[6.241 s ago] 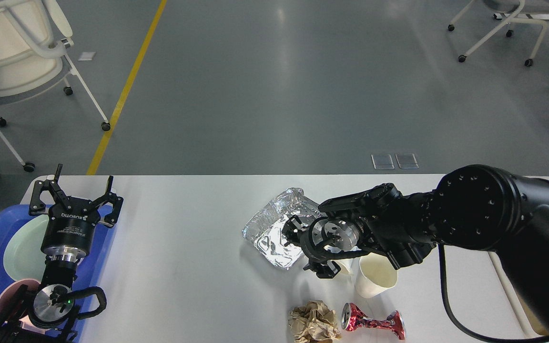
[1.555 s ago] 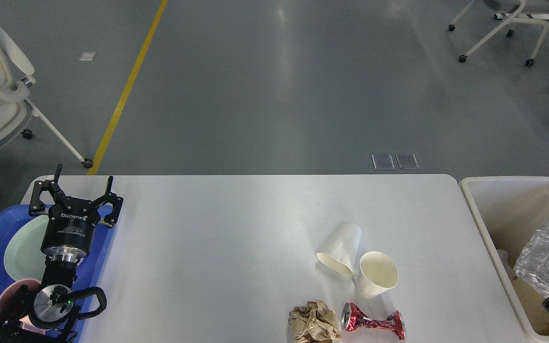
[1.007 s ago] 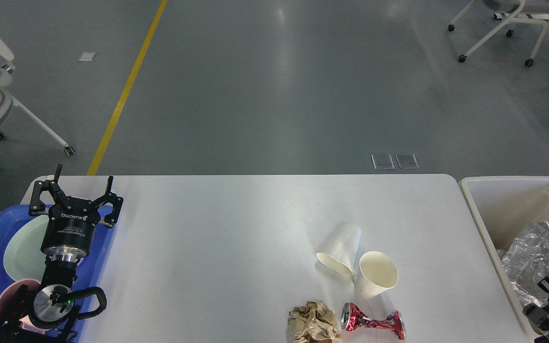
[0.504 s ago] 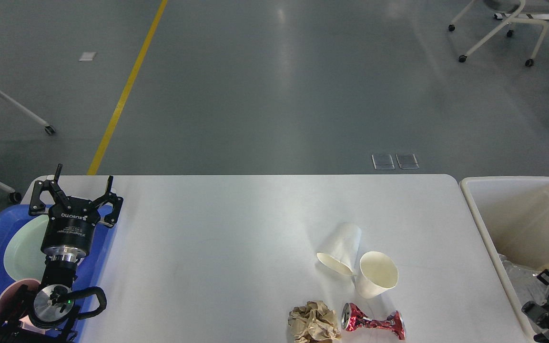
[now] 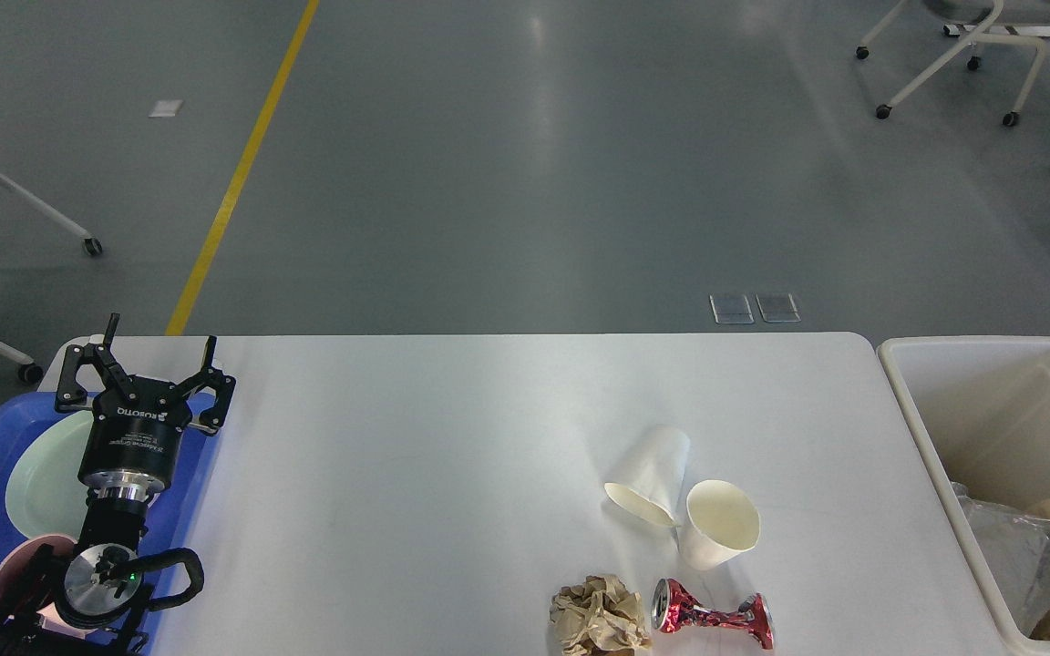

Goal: Tidy desktop
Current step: 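Lower the foil tray into the bin and open the right gripper, then raise the right gripper out of the bin toward the upright paper cup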

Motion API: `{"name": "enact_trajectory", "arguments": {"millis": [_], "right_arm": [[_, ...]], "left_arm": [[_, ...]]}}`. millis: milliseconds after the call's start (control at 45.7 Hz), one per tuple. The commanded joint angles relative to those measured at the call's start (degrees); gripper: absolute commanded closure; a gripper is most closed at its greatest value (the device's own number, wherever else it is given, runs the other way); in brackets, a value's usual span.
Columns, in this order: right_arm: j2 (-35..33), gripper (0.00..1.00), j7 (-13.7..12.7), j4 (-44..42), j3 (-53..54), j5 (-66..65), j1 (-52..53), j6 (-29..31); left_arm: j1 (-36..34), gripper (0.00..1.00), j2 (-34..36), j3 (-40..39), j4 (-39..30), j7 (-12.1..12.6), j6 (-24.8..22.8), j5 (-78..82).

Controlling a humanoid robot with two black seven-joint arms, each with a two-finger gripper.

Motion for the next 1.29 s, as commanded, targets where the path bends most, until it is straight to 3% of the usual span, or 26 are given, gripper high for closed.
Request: {"name": "enact_trajectory", "arguments": {"millis": [0,175,307,547,723,985,1270], "right_arm": [[-4.0,0.0,0.0,5.1,-0.3,-6.4,8.8,9.0],[-5.7,0.0,-0.4,8.8,-5.6,-7.5,22.3,27.3],[-5.6,0.0,-0.8,16.7,-15.1,-6.8,36.3,41.5],[-4.3,0.0,-0.9,33.7,-29.0,4.6,59.2,54.1],[2.7,0.0,-1.0,48.4,-41.3,14.2,74.5,55.0],[10.0,0.0,-1.0,65.9,-43.3,23.7,90.1,53.3],[15.5,0.03,-1.0,69.5,-43.8,30.7,94.3,48.4]], "left_arm": [[0.0,0.04,0.0,0.0,0.1,0.1,0.0,0.0],[0.0,0.04,0.0,0.0,0.0,0.1,0.1,0.0],[0.0,0.04,0.0,0.0,0.1,0.1,0.1,0.0],[0.0,0.04,0.0,0.0,0.0,0.1,0.1,0.0],[0.0,0.04,0.0,0.0,0.0,0.1,0.1,0.0],[0.1,0.04,0.0,0.0,0.1,-0.1,0.0,0.0],[0.1,0.04,0.0,0.0,0.1,0.0,0.0,0.0]]}}
